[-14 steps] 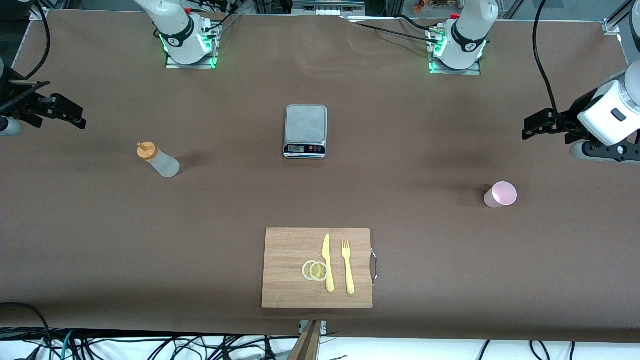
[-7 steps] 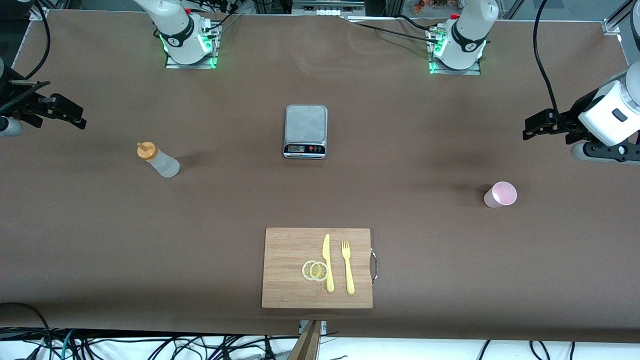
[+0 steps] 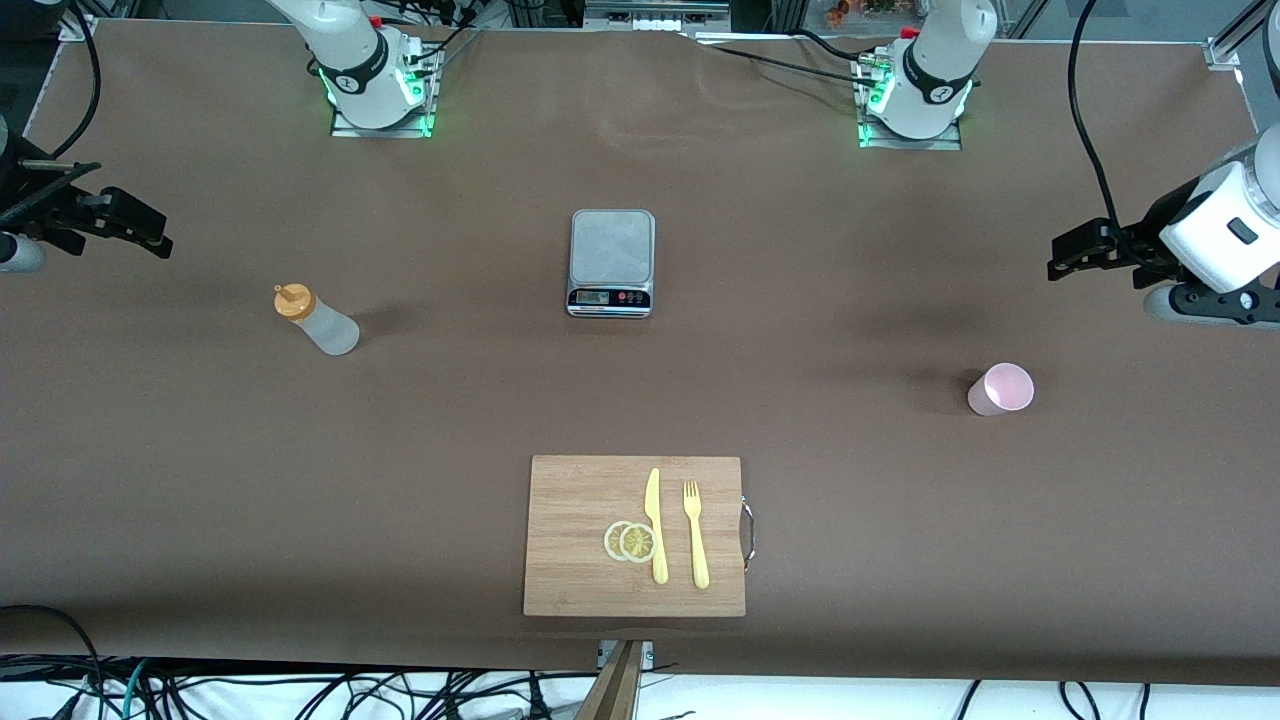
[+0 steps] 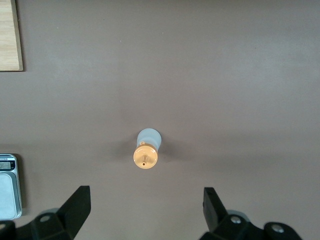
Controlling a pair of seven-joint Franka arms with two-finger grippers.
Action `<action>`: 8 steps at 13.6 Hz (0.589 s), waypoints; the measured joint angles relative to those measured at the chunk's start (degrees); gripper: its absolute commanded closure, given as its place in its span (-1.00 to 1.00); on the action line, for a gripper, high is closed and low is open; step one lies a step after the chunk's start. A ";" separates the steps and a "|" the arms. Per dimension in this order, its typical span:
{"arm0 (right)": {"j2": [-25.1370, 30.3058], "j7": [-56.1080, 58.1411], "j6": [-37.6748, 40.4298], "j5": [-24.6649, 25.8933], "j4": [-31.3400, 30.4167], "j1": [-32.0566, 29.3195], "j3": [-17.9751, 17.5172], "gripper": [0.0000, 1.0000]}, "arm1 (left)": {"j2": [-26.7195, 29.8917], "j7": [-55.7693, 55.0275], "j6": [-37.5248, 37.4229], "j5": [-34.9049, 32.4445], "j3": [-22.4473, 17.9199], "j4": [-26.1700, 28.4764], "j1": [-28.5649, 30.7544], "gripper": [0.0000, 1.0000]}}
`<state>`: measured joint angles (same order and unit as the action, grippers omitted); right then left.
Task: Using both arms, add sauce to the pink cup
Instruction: 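Lower the left gripper to the pink cup and close on it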
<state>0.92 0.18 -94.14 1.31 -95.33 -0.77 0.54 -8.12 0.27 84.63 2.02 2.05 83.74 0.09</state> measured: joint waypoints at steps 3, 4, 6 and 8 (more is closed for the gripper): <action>0.00 0.00 0.00 0.00 0.00 0.00 0.01 -1.00 | -0.99 0.13 0.00 0.00 -0.47 -0.01 1.42 -1.00; 0.00 0.00 0.00 0.00 0.00 -0.01 0.01 -1.00 | -1.72 0.88 0.03 0.00 -0.52 -0.01 2.67 -1.00; 0.00 0.00 0.00 0.00 -0.01 -0.01 0.02 -1.00 | -4.02 5.62 1.01 0.00 -0.64 0.01 5.30 -1.00; 0.00 0.00 0.00 0.00 -0.03 -0.01 0.02 -1.00 | -6.90 9.16 2.86 0.00 -0.76 0.02 7.70 -1.00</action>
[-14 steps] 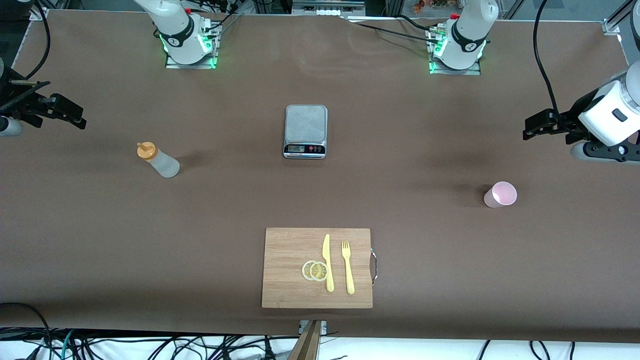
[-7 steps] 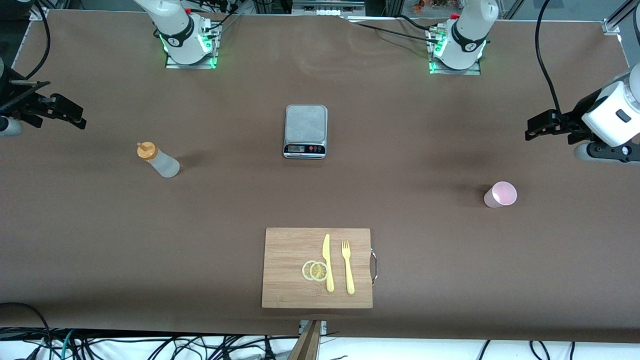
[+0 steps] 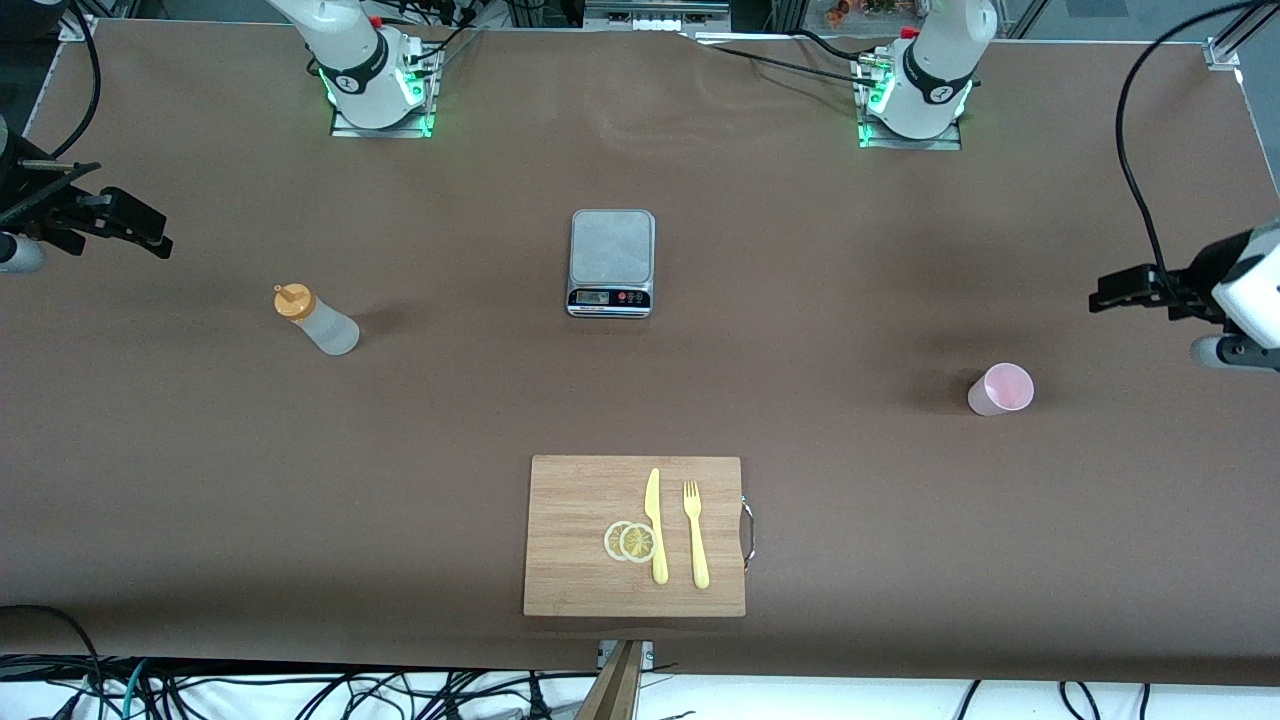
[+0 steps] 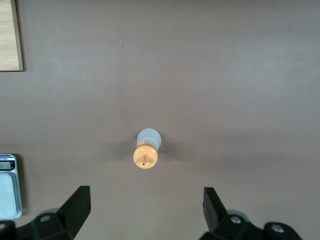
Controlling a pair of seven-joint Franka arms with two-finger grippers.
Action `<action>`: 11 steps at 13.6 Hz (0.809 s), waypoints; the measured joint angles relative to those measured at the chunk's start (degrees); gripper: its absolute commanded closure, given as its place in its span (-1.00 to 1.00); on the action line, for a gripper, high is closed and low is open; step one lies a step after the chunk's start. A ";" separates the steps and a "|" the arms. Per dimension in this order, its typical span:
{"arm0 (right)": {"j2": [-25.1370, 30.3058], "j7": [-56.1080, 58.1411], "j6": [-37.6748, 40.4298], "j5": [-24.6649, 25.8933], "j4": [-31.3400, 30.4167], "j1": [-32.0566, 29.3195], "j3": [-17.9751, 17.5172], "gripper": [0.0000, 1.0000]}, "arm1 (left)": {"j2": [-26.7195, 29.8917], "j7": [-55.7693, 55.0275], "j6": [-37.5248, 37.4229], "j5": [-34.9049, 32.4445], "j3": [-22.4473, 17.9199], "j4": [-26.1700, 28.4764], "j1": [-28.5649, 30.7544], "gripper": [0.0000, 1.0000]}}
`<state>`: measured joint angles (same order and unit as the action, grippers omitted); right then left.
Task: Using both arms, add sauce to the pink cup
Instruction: 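Lower the left gripper to the pink cup and close on it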
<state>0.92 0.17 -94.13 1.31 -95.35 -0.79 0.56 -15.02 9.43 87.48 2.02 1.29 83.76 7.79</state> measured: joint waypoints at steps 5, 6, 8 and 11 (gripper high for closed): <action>-0.01 0.00 0.00 0.00 -0.03 0.00 0.00 -1.00 | -6.50 2.08 10.74 -0.40 -0.05 3.99 2.48 -1.00; -0.01 0.00 0.00 0.00 -0.04 0.00 0.00 -1.00 | -6.75 2.08 14.37 -0.51 0.00 6.44 2.42 -1.00; -0.01 0.00 0.00 0.00 -0.06 0.00 0.01 -1.00 | -6.95 2.08 22.74 -0.69 0.01 12.24 2.43 -1.00; -0.01 0.00 0.00 0.00 -0.06 0.00 0.00 -1.00 | -7.81 2.09 31.15 -0.73 -0.29 18.82 2.49 -0.98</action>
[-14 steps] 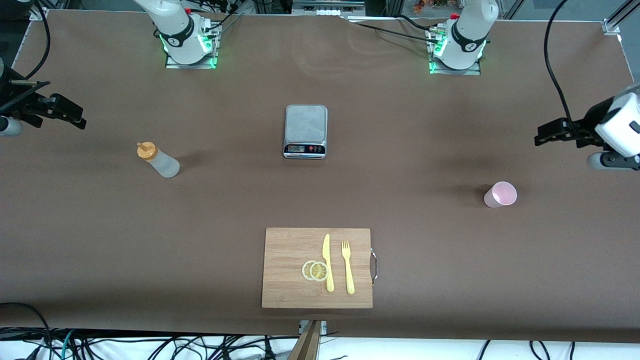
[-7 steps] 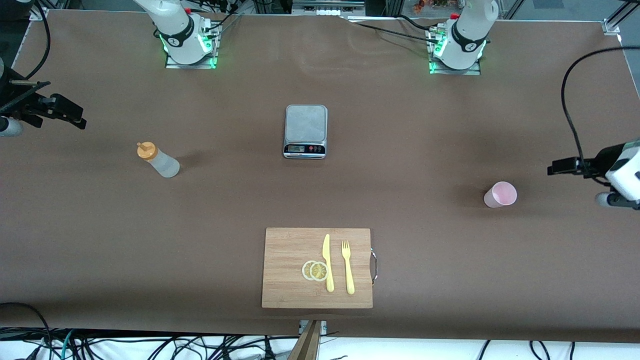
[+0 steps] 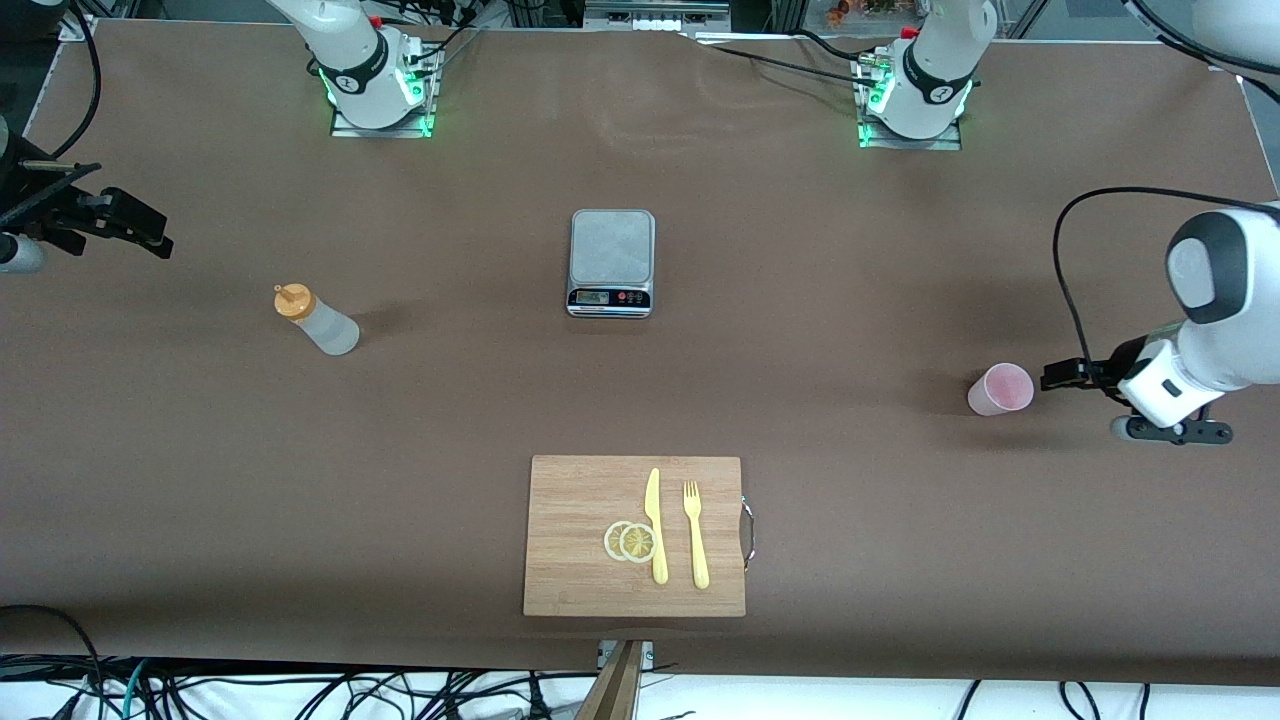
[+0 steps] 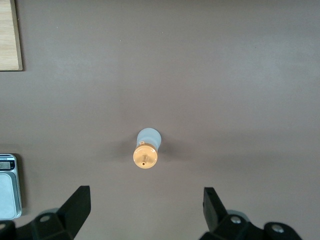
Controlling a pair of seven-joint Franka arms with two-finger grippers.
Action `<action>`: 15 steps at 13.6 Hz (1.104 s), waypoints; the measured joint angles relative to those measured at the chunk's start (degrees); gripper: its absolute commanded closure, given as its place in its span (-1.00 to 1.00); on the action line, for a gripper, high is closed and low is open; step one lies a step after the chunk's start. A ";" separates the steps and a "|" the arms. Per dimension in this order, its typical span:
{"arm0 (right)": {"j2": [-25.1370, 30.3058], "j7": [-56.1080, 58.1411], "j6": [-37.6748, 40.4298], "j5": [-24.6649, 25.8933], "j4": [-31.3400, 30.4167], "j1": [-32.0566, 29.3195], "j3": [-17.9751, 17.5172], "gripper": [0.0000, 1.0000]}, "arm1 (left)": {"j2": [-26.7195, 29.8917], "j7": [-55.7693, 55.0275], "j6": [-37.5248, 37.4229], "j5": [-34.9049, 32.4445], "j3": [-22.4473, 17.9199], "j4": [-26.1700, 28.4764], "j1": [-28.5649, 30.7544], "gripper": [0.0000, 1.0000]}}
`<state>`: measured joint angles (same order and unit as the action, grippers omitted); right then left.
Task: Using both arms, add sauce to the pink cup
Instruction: 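Lower the left gripper to the pink cup and close on it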
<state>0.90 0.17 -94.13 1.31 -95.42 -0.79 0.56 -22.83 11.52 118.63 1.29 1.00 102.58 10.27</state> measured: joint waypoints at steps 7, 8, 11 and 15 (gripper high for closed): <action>0.00 0.00 0.00 0.00 -0.01 0.00 0.00 -1.00 | -4.22 1.70 6.11 -0.06 -0.64 2.51 0.04 -0.91; 0.00 0.00 0.00 0.00 -0.01 0.00 0.00 -1.00 | -4.67 2.17 6.48 -0.06 -0.65 2.53 0.03 -0.90; 0.00 0.00 0.00 0.00 -0.01 0.00 0.00 -1.00 | -5.59 2.60 7.04 -0.06 -0.65 2.61 0.02 -0.74; 0.00 0.00 0.00 0.00 -0.01 0.00 0.00 -1.00 | -5.94 2.78 7.08 -0.06 -0.61 2.89 -0.19 0.05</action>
<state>0.90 0.17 -94.13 1.31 -95.43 -0.79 0.56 -28.77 14.30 125.70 1.23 0.39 105.47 10.08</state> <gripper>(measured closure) 0.000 0.295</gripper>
